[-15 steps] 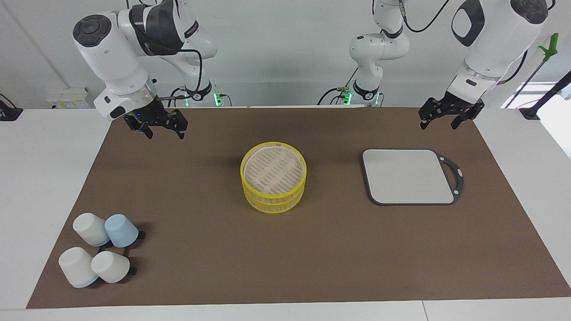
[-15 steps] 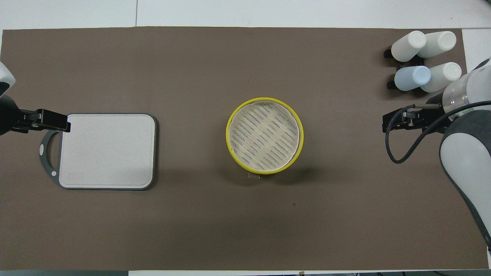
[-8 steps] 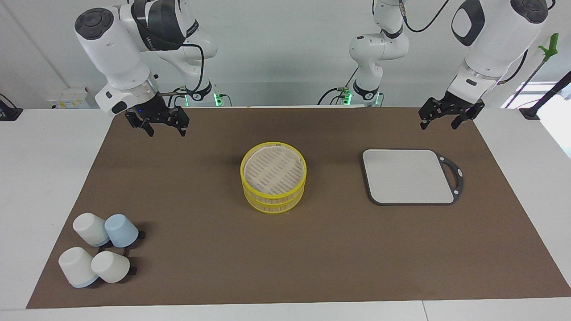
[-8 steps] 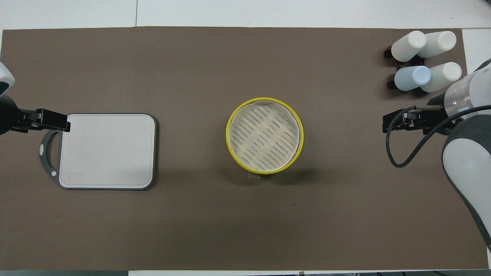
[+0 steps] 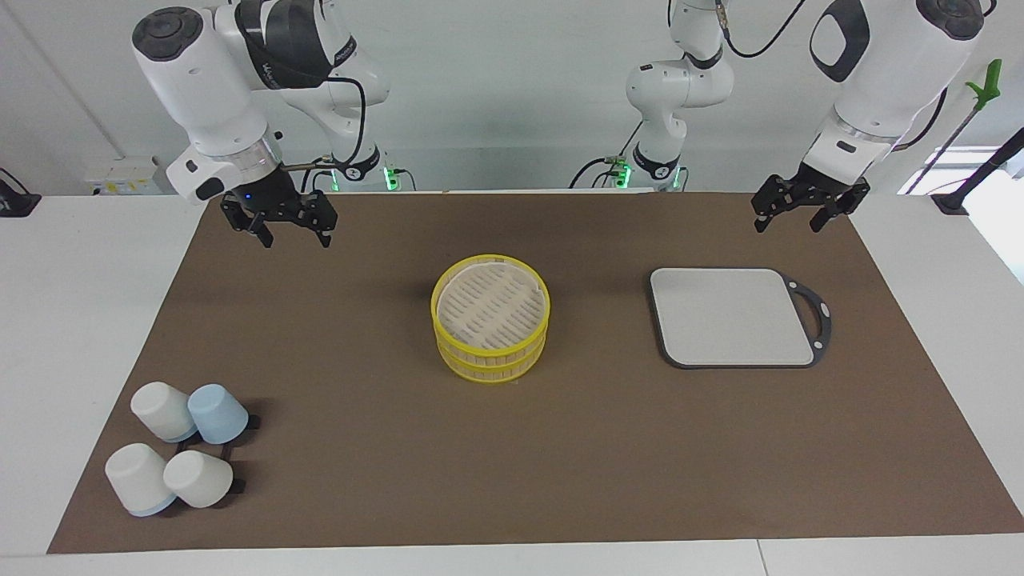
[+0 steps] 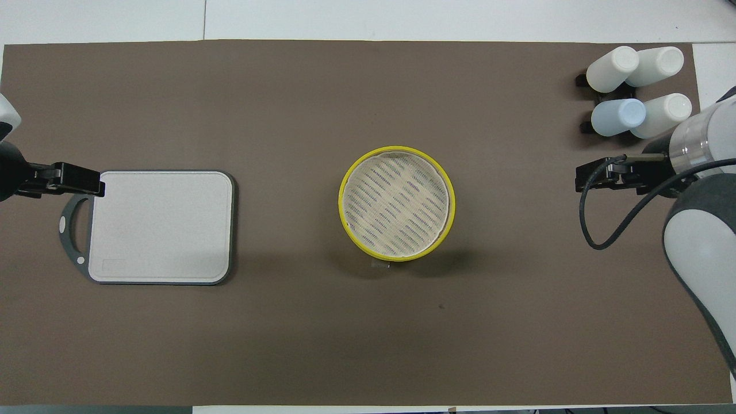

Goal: Place bun in steamer

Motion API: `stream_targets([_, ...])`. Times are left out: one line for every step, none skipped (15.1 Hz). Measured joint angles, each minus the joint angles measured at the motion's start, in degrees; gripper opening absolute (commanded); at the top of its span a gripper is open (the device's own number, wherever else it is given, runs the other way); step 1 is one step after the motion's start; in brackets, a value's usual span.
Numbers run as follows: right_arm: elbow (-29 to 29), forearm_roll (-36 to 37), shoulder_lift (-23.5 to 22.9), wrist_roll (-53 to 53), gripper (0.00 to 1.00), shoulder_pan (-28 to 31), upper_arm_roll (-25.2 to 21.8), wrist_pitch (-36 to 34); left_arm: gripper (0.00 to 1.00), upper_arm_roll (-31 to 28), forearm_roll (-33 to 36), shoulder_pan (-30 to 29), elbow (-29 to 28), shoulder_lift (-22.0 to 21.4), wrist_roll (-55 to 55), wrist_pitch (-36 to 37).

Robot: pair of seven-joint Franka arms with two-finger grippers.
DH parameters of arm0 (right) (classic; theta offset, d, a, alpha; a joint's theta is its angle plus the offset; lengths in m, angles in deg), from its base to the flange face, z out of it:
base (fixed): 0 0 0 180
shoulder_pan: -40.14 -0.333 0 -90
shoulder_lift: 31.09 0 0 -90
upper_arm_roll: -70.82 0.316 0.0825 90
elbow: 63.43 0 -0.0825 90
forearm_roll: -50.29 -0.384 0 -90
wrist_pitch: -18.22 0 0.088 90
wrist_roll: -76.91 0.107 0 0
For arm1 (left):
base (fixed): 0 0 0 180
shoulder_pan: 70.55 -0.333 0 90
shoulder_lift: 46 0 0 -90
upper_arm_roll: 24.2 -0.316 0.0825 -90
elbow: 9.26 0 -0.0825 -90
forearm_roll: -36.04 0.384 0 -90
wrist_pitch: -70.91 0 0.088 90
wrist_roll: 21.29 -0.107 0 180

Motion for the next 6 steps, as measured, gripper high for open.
stream_targets([0.0, 0.4, 0.0, 0.0, 1.00, 0.0, 0.0, 0.0, 1.00, 0.0, 0.0, 0.0, 0.0, 0.0, 0.0, 0.0])
stream_targets([0.0, 0.7, 0.0, 0.0, 1.00, 0.0, 0.0, 0.0, 1.00, 0.0, 0.0, 0.0, 0.0, 0.0, 0.0, 0.0])
stream_targets([0.0, 1.1, 0.0, 0.0, 1.00, 0.0, 0.1, 0.0, 1.00, 0.0, 0.0, 0.0, 0.0, 0.0, 0.0, 0.0])
stream_targets([0.0, 1.3, 0.0, 0.0, 1.00, 0.0, 0.1, 0.0, 1.00, 0.0, 0.0, 0.0, 0.0, 0.0, 0.0, 0.0])
stream_targets([0.0, 1.3, 0.0, 0.0, 1.00, 0.0, 0.1, 0.0, 1.00, 0.0, 0.0, 0.0, 0.0, 0.0, 0.0, 0.0])
stream_targets([0.0, 1.4, 0.0, 0.0, 1.00, 0.0, 0.1, 0.0, 1.00, 0.0, 0.0, 0.0, 0.0, 0.0, 0.0, 0.0])
